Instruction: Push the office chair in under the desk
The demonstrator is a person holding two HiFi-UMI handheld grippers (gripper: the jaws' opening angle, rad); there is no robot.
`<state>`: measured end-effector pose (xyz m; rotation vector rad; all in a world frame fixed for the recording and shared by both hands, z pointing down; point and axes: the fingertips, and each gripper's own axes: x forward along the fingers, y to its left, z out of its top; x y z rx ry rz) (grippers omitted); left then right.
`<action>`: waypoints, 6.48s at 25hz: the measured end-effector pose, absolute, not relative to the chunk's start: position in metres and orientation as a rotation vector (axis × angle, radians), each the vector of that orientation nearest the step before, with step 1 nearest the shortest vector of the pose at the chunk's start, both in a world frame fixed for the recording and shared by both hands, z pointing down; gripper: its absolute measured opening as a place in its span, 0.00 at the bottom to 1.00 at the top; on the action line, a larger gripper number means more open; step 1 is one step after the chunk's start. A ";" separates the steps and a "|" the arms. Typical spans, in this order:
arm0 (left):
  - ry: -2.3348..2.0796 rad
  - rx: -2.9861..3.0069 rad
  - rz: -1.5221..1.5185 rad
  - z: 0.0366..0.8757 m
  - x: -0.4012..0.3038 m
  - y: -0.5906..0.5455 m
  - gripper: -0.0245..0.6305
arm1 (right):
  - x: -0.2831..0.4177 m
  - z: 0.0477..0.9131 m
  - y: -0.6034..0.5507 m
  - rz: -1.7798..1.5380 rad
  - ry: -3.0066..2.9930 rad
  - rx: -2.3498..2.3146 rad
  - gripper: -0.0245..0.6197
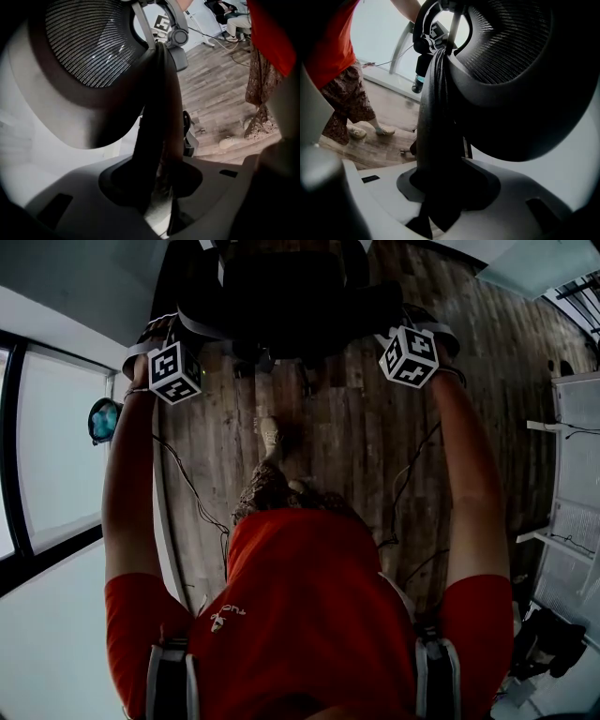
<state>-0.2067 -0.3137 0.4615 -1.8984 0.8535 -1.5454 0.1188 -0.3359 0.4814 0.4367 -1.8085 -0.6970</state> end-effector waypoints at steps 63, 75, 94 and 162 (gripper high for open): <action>0.854 -1.899 -1.555 0.475 -0.236 -0.800 0.25 | 0.094 0.494 -0.812 -0.645 -1.782 0.454 0.27; 0.840 -1.898 -1.546 0.476 -0.239 -0.856 0.25 | 0.092 0.496 -0.865 -0.612 -1.767 0.477 0.27; 0.885 -1.925 -1.512 0.469 -0.229 -0.861 0.38 | 0.103 0.493 -0.876 -0.606 -1.767 0.475 0.39; 1.306 -2.723 0.077 0.325 -0.109 -0.635 0.05 | -0.031 0.343 -0.629 -0.221 -2.886 1.253 0.08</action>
